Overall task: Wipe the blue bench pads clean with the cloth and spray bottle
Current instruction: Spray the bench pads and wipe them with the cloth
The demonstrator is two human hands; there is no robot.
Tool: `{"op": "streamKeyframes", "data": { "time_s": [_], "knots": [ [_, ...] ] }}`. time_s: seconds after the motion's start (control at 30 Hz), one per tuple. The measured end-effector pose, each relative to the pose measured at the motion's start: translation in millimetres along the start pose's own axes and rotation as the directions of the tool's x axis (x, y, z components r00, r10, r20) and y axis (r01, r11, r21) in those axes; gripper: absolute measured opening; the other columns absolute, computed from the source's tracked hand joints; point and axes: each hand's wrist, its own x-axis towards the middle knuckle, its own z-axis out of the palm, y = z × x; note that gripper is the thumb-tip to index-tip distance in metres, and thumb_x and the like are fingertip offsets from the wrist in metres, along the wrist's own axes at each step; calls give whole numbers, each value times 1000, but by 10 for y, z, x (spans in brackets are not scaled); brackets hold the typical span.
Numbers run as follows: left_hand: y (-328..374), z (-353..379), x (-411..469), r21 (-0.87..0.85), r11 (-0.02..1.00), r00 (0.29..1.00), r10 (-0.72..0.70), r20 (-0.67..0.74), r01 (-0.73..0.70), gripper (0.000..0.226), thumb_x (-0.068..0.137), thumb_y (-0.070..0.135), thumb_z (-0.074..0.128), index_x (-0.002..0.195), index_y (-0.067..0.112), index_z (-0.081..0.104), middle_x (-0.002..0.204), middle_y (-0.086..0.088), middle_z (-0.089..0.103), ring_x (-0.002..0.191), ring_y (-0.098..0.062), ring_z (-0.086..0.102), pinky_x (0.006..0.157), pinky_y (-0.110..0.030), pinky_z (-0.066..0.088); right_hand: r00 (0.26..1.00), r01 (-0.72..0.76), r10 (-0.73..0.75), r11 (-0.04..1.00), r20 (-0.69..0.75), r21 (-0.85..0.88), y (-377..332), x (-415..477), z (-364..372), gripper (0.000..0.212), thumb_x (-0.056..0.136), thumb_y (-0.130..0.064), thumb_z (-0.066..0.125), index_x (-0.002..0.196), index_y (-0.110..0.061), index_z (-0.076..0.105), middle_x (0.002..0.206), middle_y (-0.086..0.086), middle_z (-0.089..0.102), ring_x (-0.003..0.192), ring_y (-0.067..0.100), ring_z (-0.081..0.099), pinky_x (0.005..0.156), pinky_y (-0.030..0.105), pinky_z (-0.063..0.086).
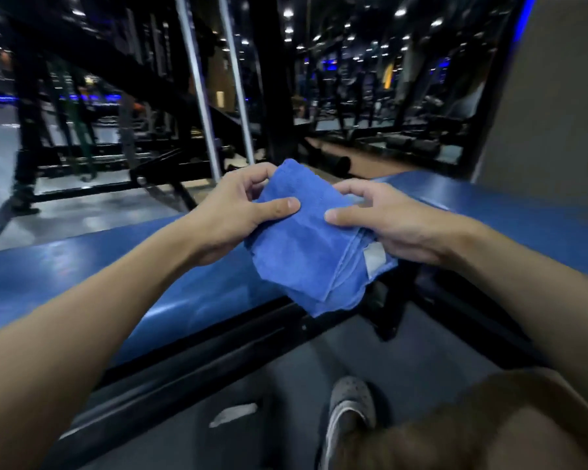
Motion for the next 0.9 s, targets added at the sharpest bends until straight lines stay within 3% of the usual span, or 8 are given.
{"op": "streamKeyframes", "data": {
  "time_s": [0.13, 0.23, 0.33, 0.47, 0.53, 0.63, 0.77, 0.9],
  "knots": [
    [9, 574, 444, -57, 998, 999, -38, 14, 39, 48, 76, 16, 84, 109, 19, 49, 112, -25, 68, 90, -28, 69, 74, -43, 56, 994, -88, 76, 981, -76, -171, -40, -356, -539, 26, 92, -10, 66, 116, 1, 62, 107, 12, 73, 94, 23, 72, 79, 32, 58],
    [-26, 983, 798, -12, 989, 981, -145, 128, 148, 82, 57, 43, 91, 124, 12, 56, 109, -10, 74, 99, -23, 72, 91, -44, 56, 968, -50, -5, 976, -250, -213, -28, -529, -941, 10, 90, -8, 69, 99, -8, 66, 89, 4, 72, 77, 12, 68, 63, 23, 53],
    [-121, 1522, 1114, -5, 979, 929, -190, 319, 202, 61, 69, 44, 86, 114, 7, 68, 107, -7, 76, 105, -26, 71, 96, -40, 54, 915, -53, -51, 969, -401, -243, 177, -698, -1430, 16, 85, -16, 75, 98, -9, 67, 89, 7, 72, 79, 14, 67, 68, 28, 54],
    [-303, 2397, 1622, -155, 964, 889, -129, 440, 217, 41, 75, 26, 71, 114, 14, 67, 105, -3, 76, 97, -16, 73, 72, -23, 56, 815, -122, -12, 974, -579, -192, 596, -861, -2208, 25, 82, -29, 80, 93, -11, 68, 86, 17, 72, 71, 23, 66, 62, 42, 55],
    [-408, 2844, 1971, -196, 954, 884, -116, 453, 226, 38, 80, 19, 72, 117, 11, 65, 107, -6, 76, 99, -21, 73, 75, -27, 57, 780, -169, 39, 974, -624, -150, 768, -914, -2645, 23, 86, -30, 77, 91, -11, 66, 71, 17, 66, 50, 21, 56, 43, 29, 45],
    [-420, 3461, 2521, -195, 962, 908, -97, 407, 190, 32, 84, 11, 75, 114, 10, 64, 103, -7, 76, 97, -21, 73, 74, -29, 56, 732, -235, 89, 963, -676, -129, 831, -1012, -3285, 24, 89, -32, 72, 95, -10, 65, 66, 11, 55, 47, 19, 41, 44, 21, 29],
    [177, 4192, 3144, -175, 966, 918, -111, 380, 189, 50, 72, 19, 85, 114, 12, 59, 102, -2, 75, 92, -16, 73, 75, -32, 55, 640, -292, 145, 954, -755, -64, 324, -1286, -4073, 18, 92, -29, 69, 97, -12, 65, 63, 3, 57, 40, 16, 41, 43, 21, 29],
    [1309, 4741, 3654, -68, 980, 871, -131, 474, 185, 57, 60, 35, 83, 109, 13, 64, 97, 2, 76, 91, -16, 74, 84, -42, 58, 551, -348, 200, 938, -811, -5, -643, -1665, -4802, 19, 94, -26, 66, 101, -8, 66, 81, 6, 68, 62, 14, 60, 48, 24, 45]
  ]
}}
